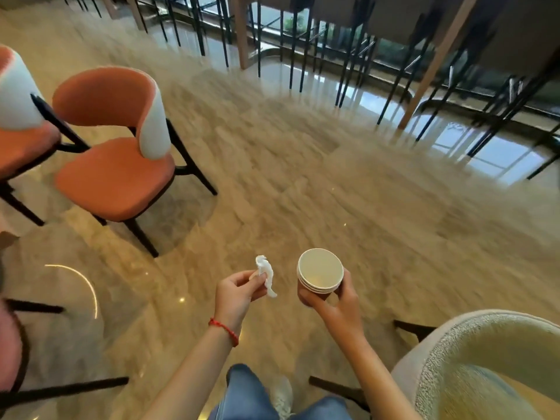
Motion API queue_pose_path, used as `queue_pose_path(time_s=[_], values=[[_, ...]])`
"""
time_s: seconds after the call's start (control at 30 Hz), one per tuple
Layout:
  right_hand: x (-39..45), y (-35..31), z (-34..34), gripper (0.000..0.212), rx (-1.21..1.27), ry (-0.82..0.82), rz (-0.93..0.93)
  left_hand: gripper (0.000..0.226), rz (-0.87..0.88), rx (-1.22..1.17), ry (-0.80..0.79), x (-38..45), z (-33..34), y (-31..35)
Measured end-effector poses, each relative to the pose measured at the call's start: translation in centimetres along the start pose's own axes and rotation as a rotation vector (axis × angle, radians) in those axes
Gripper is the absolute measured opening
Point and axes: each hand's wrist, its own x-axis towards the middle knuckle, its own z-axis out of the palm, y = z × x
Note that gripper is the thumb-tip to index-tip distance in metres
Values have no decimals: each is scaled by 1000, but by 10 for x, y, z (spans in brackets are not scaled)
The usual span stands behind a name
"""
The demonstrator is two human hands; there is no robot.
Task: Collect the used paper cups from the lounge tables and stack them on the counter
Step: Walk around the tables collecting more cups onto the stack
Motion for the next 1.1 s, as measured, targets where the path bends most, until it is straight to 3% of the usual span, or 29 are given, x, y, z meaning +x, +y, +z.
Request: queue_pose_path(time_s=[0.7,1.1], values=[[240,-4,-72,62,18,594,156,7,-46,242,-494,251,229,110],[374,17,-195,58,73,713,152,9,-39,299,-603,328,420,124]])
